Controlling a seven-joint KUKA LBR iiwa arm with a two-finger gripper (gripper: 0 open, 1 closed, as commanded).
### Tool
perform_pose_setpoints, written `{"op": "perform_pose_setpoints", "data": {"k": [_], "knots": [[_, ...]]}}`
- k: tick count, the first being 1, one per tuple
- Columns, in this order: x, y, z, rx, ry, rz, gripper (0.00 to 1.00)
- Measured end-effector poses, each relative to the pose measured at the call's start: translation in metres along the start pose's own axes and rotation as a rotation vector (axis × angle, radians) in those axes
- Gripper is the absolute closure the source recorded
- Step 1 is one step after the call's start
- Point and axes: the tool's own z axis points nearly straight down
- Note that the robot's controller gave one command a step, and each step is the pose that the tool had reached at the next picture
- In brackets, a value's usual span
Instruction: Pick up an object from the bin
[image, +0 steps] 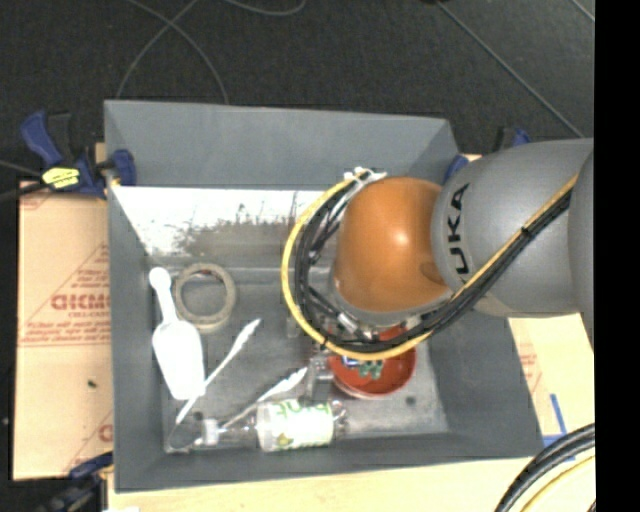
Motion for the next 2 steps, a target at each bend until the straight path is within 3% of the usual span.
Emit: {"op": "perform_pose_setpoints", "data": {"k": [1,2], "knots": [[0.03,-0.006,0.092,0.0,-0.016,-0.444,0.0],[0.03,0.004,0.098,0.001,-0.019,-0.389,0.0]]}}
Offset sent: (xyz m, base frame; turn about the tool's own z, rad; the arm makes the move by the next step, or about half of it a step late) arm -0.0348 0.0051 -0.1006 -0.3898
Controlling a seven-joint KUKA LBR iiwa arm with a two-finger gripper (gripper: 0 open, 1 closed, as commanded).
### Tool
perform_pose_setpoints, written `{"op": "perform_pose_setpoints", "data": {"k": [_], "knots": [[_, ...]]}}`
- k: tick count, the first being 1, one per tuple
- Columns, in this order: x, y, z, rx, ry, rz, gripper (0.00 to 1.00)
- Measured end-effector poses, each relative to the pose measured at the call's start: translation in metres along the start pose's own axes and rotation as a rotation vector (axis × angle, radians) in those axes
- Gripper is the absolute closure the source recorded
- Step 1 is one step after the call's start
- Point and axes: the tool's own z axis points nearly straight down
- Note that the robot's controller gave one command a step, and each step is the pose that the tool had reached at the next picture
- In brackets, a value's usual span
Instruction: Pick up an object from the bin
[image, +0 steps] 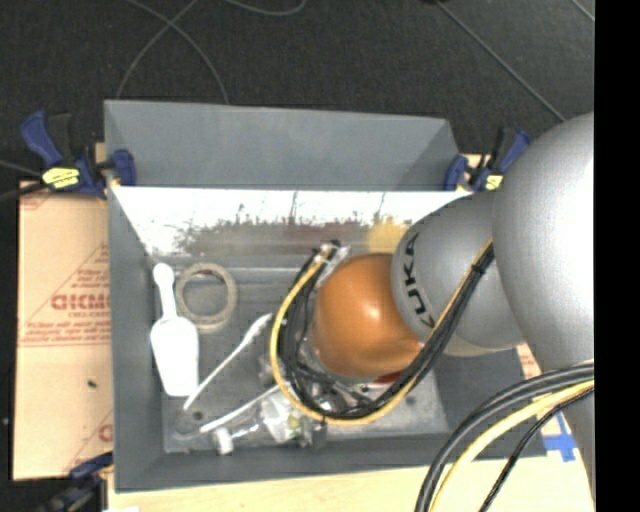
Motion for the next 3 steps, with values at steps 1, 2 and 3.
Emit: {"op": "perform_pose_setpoints", "data": {"k": [1,2,3], "knots": [[0.001,-0.0098,-0.0031,0.002,-0.006,-0.047,0.0],[-0.0017,-0.003,-0.0017,0.001,-0.006,-0.011,0.0],[-0.0006,-0.0092,-0.0039,0.001,-0.009,-0.04,1.0]]}}
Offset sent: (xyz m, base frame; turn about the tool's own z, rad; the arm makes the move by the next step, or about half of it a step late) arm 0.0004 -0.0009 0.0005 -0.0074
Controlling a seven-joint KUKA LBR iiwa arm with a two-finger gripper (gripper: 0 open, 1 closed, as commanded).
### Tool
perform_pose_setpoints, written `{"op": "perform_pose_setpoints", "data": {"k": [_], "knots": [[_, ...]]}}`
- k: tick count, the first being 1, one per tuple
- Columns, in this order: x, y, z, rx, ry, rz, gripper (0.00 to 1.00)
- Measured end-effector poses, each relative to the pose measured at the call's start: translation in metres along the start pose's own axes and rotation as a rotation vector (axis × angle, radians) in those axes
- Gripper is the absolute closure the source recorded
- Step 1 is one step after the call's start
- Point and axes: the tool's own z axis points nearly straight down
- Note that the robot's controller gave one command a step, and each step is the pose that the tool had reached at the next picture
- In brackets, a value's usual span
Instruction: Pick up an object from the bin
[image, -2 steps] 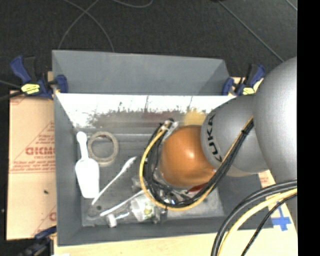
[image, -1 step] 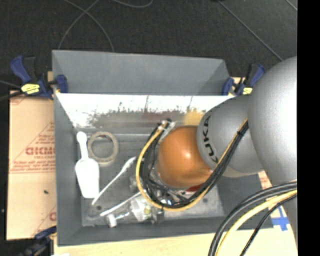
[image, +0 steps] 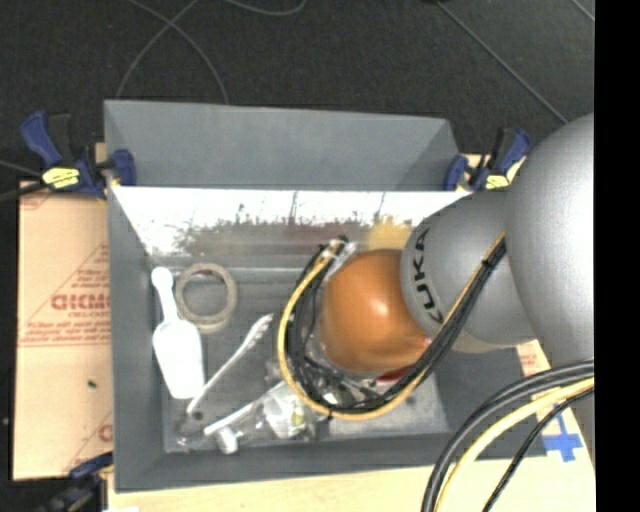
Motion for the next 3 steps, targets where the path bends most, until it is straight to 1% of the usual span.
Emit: {"op": "perform_pose_setpoints", "data": {"k": [1,2,3], "knots": [[0.0,0.0,0.0,0.0,0.0,0.001,1.0],[0.002,0.001,-0.027,-0.003,0.007,0.001,1.0],[-0.001,-0.001,-0.069,0.0,0.003,0.002,1.0]]}}
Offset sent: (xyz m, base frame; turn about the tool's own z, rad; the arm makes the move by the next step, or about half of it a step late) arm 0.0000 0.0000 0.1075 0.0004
